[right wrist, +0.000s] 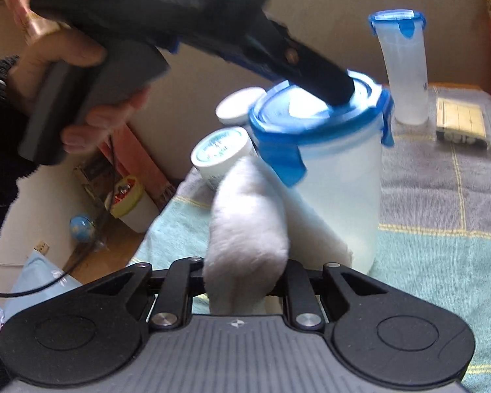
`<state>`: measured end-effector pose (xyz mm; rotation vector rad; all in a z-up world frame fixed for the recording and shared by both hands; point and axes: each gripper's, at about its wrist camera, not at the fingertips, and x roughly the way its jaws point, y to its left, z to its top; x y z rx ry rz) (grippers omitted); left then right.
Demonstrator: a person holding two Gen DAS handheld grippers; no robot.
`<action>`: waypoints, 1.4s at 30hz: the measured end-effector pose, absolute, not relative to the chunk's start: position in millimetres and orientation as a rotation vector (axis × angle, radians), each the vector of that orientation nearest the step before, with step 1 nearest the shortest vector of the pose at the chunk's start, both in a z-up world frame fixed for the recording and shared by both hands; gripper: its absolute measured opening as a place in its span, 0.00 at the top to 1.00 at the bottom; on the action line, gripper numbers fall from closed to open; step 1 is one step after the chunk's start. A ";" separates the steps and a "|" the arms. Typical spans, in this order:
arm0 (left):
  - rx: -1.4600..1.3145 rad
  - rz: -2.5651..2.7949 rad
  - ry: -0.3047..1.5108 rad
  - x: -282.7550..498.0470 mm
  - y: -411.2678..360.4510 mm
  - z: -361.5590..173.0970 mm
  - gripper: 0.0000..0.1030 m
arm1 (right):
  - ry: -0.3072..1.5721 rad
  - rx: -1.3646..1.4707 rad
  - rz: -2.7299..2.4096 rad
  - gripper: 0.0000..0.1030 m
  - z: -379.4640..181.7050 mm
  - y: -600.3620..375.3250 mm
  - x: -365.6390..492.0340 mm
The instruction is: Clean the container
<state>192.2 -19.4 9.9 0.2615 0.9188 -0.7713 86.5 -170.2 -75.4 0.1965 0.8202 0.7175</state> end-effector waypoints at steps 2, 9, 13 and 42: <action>0.259 -0.769 0.920 192.3 -18.7 9.8 0.00 | 0.787 0.199 0.726 0.80 -68.3 -172.2 81.0; 0.258 -0.762 0.910 191.1 -19.5 9.8 0.00 | 0.754 0.180 0.680 0.80 -70.6 -164.3 82.9; 0.258 -0.762 0.911 190.9 -19.6 9.8 0.00 | 0.732 0.156 0.687 0.80 -67.4 -160.7 82.6; 0.252 -0.759 0.916 190.4 -15.7 9.7 0.00 | 0.720 0.185 0.696 0.79 -57.5 -159.9 71.9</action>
